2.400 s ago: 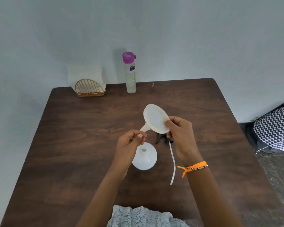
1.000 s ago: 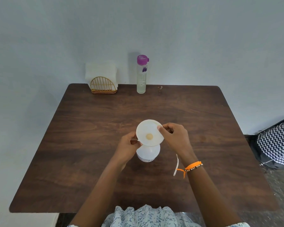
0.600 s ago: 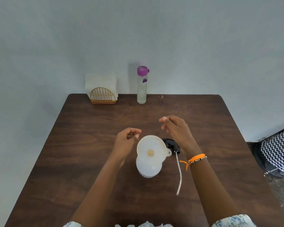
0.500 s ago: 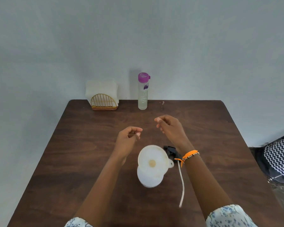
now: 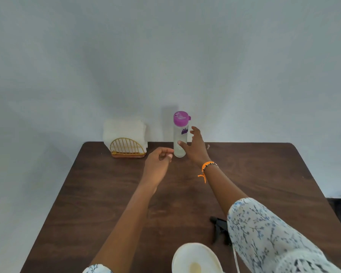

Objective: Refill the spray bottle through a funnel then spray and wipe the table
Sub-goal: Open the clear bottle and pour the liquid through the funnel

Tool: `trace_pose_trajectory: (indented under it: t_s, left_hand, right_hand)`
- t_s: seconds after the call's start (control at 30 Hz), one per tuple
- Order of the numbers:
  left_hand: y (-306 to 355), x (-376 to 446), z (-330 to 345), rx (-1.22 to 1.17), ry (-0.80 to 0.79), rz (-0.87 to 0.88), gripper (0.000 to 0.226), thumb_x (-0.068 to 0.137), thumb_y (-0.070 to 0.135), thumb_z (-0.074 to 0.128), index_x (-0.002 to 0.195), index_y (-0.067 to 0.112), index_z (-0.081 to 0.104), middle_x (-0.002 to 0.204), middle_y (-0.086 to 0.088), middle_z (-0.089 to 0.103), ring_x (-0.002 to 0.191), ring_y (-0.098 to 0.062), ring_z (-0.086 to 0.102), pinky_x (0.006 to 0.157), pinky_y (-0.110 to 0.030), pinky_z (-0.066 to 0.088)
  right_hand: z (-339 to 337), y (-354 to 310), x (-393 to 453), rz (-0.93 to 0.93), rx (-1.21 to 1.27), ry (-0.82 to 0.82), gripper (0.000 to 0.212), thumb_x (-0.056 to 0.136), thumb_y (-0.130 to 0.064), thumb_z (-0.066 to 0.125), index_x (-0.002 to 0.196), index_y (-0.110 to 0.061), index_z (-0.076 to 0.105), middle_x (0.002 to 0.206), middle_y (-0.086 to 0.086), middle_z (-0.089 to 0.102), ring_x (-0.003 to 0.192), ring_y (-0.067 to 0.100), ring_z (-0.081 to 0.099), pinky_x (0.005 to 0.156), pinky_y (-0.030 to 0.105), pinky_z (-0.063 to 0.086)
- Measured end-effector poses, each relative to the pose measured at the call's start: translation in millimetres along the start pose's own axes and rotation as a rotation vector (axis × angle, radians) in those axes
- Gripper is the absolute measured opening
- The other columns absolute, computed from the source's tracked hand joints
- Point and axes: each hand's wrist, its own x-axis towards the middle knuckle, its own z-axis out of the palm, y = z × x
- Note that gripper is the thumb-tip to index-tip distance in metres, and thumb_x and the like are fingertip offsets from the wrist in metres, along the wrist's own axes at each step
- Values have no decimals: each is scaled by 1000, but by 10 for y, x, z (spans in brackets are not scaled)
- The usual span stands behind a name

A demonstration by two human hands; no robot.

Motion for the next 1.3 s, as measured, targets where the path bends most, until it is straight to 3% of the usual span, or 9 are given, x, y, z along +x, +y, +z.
trace_pose_trajectory:
  t_s: [0.33,0.57,0.63,0.8,0.87,0.97,1.13,1.23,1.3]
  left_hand:
    - [-38,44,59,-17,0,-20,19,92,12,53,95,28,64,95,4,65,97,-13,62,96,-34,49]
    - [45,-156,50,-52,34,29,21,92,12,56,105,28,61,100,7,63,97,-8,60,86,-23,49]
    - [95,-254,30,-74,37,55,28,90,12,59,114,27,57,108,7,61,98,-5,58,82,-17,45]
    - [132,-500,-38,-1,-195,129,68,83,6,67,139,29,36,136,12,46,124,-3,44,105,-25,36]
    - [171,-630,-49,67,-237,201,70,80,12,72,133,39,35,128,21,50,116,5,48,97,-18,41]
    - [319,-869,-59,39,-123,318,60,75,19,77,115,45,39,101,31,54,91,25,51,66,3,40]
    - [371,-1118,-152,58,44,492,51,73,22,79,105,41,44,96,27,55,87,22,53,65,3,40]
    - [325,-1239,-230,100,109,498,52,73,26,79,109,38,43,97,31,50,88,15,54,66,4,39]
    - [283,-1295,-275,117,136,512,55,72,26,80,114,35,45,100,28,52,91,9,55,68,2,41]
  right_hand:
    - [145,61,305,-82,-12,76,52,76,-16,75,117,-3,46,111,12,60,101,25,56,79,25,42]
    - [-77,56,-166,-143,-29,74,46,71,-25,80,106,-11,56,99,0,66,90,14,62,72,17,47]
    - [-163,-31,-387,-193,-32,90,45,70,-30,81,103,-12,57,92,-5,65,84,9,62,71,19,51]
    - [-431,-510,-962,-282,-5,155,49,69,-44,78,104,-20,56,93,-13,63,79,1,61,67,17,51]
    - [-536,-740,-1179,-295,45,155,47,68,-43,79,102,-20,55,93,-12,65,71,-3,60,60,12,47]
    - [-614,-995,-1453,-302,121,123,47,69,-40,80,103,-18,56,95,-9,67,69,-1,61,54,11,46]
    - [-840,-1319,-1757,-286,106,91,59,71,-47,73,119,-20,51,105,-10,63,83,-2,62,65,11,50]
    - [-983,-1539,-1870,-298,-112,271,57,79,-65,50,119,-23,47,93,-7,61,77,12,59,69,30,46]
    - [-951,-1661,-1885,-347,-514,373,58,79,-74,37,96,-21,52,72,-6,54,70,19,52,63,29,37]
